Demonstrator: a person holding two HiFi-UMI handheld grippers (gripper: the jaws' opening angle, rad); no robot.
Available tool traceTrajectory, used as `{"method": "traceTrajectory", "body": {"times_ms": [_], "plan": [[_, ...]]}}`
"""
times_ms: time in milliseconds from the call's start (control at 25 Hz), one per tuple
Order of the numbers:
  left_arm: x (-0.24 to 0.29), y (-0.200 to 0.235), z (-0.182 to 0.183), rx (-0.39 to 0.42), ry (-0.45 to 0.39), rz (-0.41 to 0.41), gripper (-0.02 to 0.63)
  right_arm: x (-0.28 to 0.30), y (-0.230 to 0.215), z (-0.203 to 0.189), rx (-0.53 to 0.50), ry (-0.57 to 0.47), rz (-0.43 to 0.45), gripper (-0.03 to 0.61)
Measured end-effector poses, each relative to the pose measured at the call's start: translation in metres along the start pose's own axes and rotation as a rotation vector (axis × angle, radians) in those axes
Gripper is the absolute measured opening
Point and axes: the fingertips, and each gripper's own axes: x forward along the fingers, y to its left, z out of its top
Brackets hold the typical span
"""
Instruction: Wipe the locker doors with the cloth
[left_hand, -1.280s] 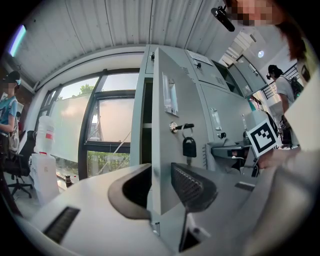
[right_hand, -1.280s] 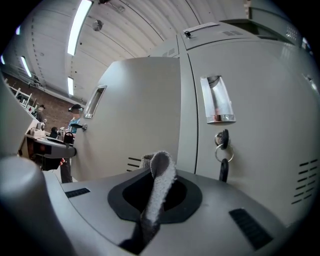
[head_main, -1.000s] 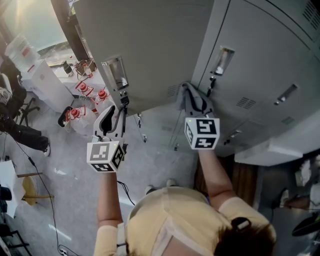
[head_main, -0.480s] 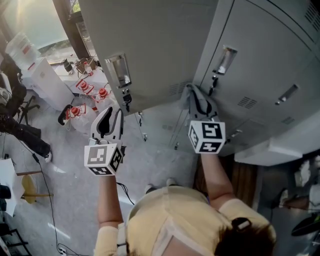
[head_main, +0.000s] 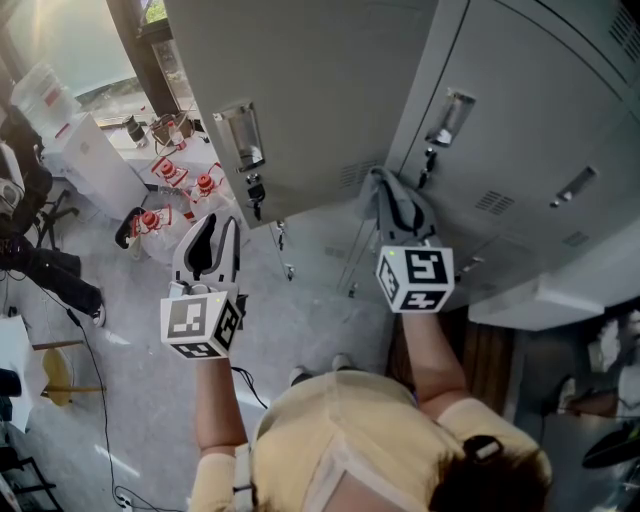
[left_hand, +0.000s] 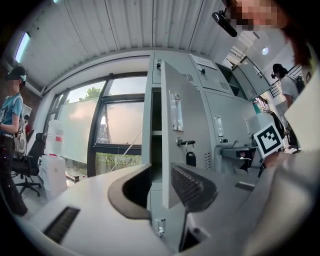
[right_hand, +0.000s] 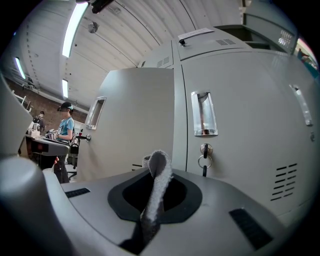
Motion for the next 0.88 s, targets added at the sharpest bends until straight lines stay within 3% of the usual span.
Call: {"method": "traceTrajectory", "body": {"times_ms": [880], "plan": [[-0.022,0.007,0.001,0.006,0.014,0.067,0.107,-0.014,0.019,0.005,-0.009,-0.004,0.052,0.015]]}}
